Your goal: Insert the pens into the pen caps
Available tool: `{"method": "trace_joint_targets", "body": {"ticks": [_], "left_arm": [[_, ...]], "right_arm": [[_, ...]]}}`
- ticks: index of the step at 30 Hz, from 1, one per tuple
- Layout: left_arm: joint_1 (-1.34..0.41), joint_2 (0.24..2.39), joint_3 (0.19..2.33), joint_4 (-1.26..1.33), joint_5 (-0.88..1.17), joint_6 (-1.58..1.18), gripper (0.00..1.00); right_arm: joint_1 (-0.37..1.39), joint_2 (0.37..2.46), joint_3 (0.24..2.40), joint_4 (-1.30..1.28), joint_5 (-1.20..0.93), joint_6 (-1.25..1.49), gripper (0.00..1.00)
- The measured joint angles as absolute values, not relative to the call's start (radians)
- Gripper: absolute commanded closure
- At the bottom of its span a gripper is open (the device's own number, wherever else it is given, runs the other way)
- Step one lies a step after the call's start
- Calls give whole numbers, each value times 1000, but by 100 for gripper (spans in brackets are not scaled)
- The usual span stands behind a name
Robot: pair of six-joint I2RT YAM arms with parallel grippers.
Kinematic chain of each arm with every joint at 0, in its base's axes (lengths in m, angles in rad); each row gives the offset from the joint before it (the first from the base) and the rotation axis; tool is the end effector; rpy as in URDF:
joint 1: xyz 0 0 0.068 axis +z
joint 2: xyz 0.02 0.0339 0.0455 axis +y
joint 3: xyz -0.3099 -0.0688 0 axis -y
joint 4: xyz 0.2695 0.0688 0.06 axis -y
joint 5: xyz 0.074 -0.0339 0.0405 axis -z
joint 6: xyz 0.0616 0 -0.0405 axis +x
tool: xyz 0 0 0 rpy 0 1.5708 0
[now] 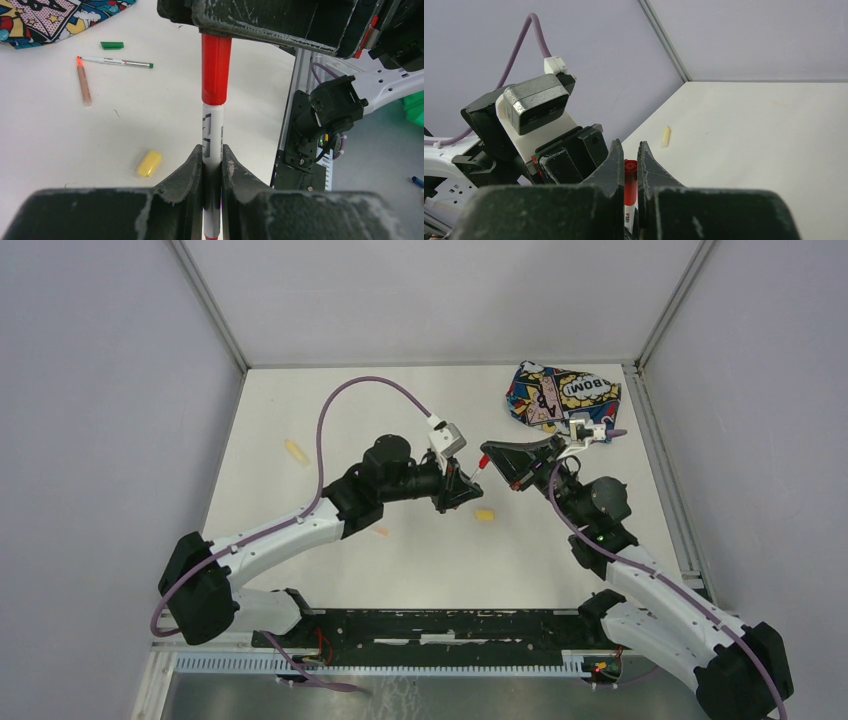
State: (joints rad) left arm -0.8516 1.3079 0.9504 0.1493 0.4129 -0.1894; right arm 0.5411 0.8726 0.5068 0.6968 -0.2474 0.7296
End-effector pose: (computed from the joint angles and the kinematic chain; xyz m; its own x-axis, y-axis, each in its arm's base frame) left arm 0.2057 -0.2725 0.3477 -0.3122 0.0947 -0.9453 0.9052 0.3318 -0.2657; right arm 0.1811 0.1264 0.3540 -0.2576 0.5992 -0.7580 -0.7059 0.4190 0.5711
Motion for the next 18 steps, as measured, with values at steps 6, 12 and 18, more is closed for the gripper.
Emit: {"method": "trace_joint_targets", "body": {"ticks": [6,12,18], "left_arm": [[-860,1309,957,120,422,-189,98],[-867,1341,1026,56,445,-187,98],[-867,1388,1090,-5,468,-176,98]], "right_arm": [[550,828,464,699,-231,728,100],[558,787,429,714,-179,719,100],[585,776,388,768,-101,715,100]]}}
